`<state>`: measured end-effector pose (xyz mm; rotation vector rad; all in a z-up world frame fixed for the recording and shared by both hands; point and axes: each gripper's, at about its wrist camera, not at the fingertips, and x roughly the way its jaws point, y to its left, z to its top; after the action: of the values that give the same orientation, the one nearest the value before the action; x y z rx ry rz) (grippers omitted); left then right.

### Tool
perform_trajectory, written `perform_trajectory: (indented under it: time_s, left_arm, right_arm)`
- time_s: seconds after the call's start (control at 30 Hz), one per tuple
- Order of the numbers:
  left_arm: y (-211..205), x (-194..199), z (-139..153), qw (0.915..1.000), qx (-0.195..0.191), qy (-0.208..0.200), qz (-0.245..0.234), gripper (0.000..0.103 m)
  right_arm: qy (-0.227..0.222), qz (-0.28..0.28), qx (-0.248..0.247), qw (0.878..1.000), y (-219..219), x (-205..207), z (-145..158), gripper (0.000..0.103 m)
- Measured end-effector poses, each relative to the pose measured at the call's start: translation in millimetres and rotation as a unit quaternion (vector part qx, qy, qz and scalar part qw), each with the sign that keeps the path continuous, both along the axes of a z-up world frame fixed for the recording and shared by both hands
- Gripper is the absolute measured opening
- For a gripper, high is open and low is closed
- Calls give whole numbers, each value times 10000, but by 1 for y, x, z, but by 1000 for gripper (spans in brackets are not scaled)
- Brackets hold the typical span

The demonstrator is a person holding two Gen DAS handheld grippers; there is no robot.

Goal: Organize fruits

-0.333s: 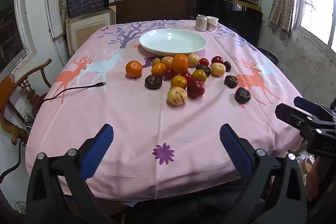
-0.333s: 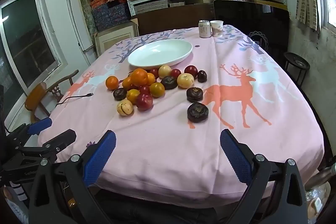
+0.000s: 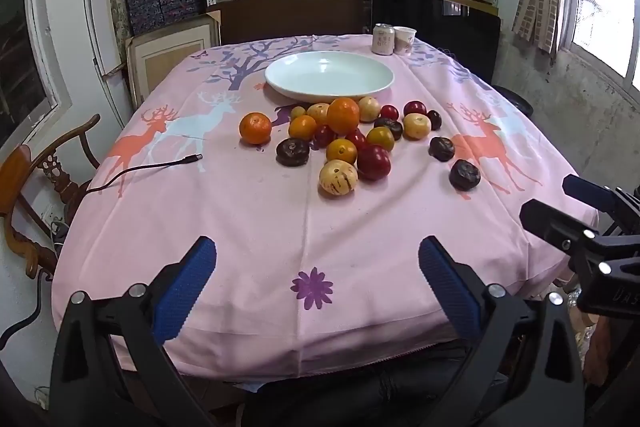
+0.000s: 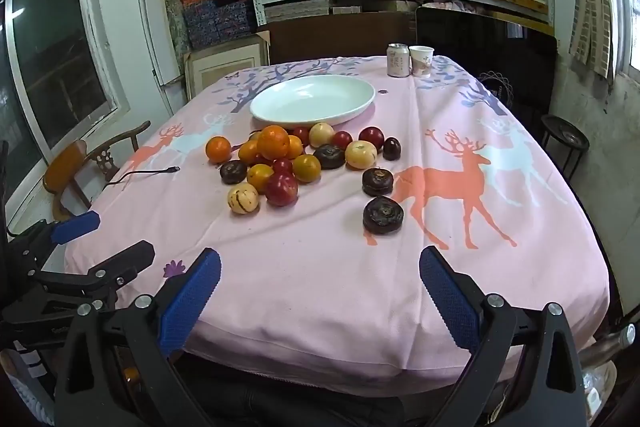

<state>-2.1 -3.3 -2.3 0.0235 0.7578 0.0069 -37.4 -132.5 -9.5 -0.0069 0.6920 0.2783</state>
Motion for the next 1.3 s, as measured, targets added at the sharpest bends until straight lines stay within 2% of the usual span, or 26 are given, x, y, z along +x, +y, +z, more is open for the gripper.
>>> perform_trajectory:
  time_s: [0.3, 0.63, 0.67, 1.3]
  left_arm:
    - [-1, 1, -6, 9999, -37, 112, -41, 99]
    - [-2, -1, -6, 9998, -38, 170, -33, 99]
    - [-2, -1, -5, 9998, -28, 171, -31, 99]
    - [-4, -1, -9, 9997, -38, 246, -57, 99]
  right_arm:
    - [15, 70, 136, 9999, -25, 6, 1, 100]
    - [42, 139, 231, 9996, -32, 5, 2, 100]
    - [187, 271, 618, 9975, -32, 5, 2, 100]
    - [276, 340, 703, 9966, -42, 8, 3, 100]
